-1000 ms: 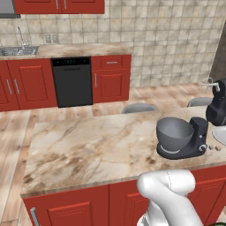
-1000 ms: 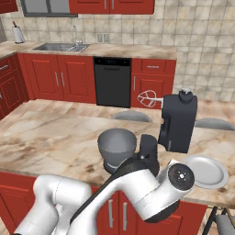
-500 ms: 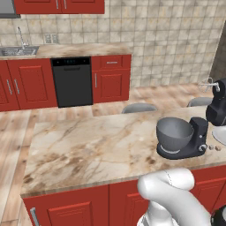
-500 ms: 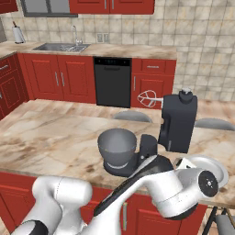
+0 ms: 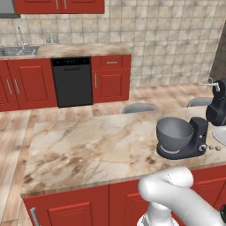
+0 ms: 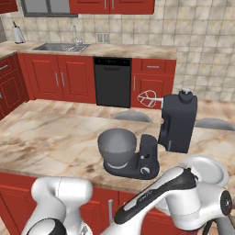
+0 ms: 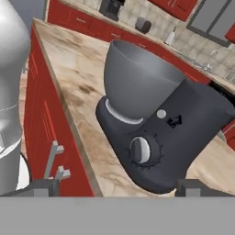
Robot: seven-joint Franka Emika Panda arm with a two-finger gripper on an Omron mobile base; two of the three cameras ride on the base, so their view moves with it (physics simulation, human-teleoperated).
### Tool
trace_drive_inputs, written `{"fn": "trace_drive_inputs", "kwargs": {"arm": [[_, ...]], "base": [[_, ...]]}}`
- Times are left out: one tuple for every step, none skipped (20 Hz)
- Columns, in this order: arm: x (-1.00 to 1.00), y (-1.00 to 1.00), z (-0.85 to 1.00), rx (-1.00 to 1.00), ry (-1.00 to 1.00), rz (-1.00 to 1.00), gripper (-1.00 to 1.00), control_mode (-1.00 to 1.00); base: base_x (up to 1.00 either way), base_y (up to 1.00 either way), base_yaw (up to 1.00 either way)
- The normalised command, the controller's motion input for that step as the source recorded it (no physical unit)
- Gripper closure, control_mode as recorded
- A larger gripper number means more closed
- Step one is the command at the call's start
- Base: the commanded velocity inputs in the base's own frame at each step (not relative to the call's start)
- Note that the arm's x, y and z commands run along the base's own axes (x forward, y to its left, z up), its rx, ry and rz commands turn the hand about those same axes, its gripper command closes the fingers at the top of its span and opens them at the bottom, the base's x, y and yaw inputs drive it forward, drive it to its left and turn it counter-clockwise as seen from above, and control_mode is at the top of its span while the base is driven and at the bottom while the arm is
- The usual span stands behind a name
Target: Add butter and sugar cubes to the stand mixer bowl and then turn on the stand mixer to begin making frosting.
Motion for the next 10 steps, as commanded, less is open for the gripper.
{"fn": "trace_drive_inputs", "kwargs": {"arm": [[0.08,0.00,-0.12,0.19,-0.05,0.06,-1.00,-1.00],[0.05,0.00,-0.07,0.19,-0.05,0.06,-1.00,-1.00],[0.04,0.00,-0.06,0.18,-0.05,0.06,-1.00,-1.00],[0.10,0.00,-0.06,0.17,-0.02,0.05,-1.00,-1.00],[0.18,0.00,-0.02,0.14,0.00,0.03,-1.00,-1.00],[0.21,0.00,0.00,0.13,0.00,0.02,-1.00,-1.00],[0.21,0.00,0.00,0.11,0.00,0.03,-1.00,-1.00],[0.21,0.00,0.00,0.09,0.00,0.03,-1.00,-1.00],[0.22,0.00,0.00,0.06,0.00,0.04,-1.00,-1.00],[0.29,0.00,0.00,0.02,0.02,0.03,-1.00,-1.00]], "base": [[0.00,0.00,0.00],[0.00,0.00,0.00],[0.00,0.00,0.00],[0.00,0.00,0.00],[0.00,0.00,0.00],[0.00,0.00,0.00],[0.00,0.00,0.00],[0.00,0.00,0.00],[0.00,0.00,0.00],[0.00,0.00,0.00]]}}
